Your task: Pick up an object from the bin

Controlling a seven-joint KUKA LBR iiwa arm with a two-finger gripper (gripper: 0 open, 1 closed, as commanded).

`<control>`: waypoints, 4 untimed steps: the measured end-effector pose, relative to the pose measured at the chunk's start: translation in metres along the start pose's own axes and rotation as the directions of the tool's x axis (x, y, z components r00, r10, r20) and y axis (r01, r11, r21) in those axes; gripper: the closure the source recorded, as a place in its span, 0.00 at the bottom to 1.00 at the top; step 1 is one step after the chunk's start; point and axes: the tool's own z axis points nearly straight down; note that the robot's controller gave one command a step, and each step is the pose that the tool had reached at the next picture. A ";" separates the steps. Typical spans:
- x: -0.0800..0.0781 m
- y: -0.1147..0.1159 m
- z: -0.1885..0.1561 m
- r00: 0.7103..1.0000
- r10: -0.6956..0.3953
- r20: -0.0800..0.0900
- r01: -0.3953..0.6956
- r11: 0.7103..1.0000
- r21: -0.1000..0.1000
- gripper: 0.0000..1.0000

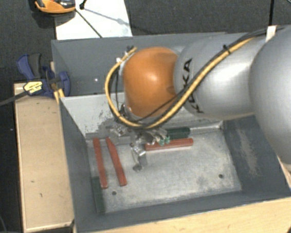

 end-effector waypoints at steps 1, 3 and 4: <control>0.002 -0.003 0.010 0.973 -0.232 0.005 0.232 0.973 0.003 0.00; -0.013 0.010 0.071 0.709 -0.706 0.005 0.706 0.709 0.005 1.00; -0.013 0.010 0.071 0.710 -0.704 0.005 0.704 0.710 0.005 1.00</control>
Offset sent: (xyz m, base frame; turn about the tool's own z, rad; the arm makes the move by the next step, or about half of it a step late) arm 0.0047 0.0193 -0.0717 -0.5764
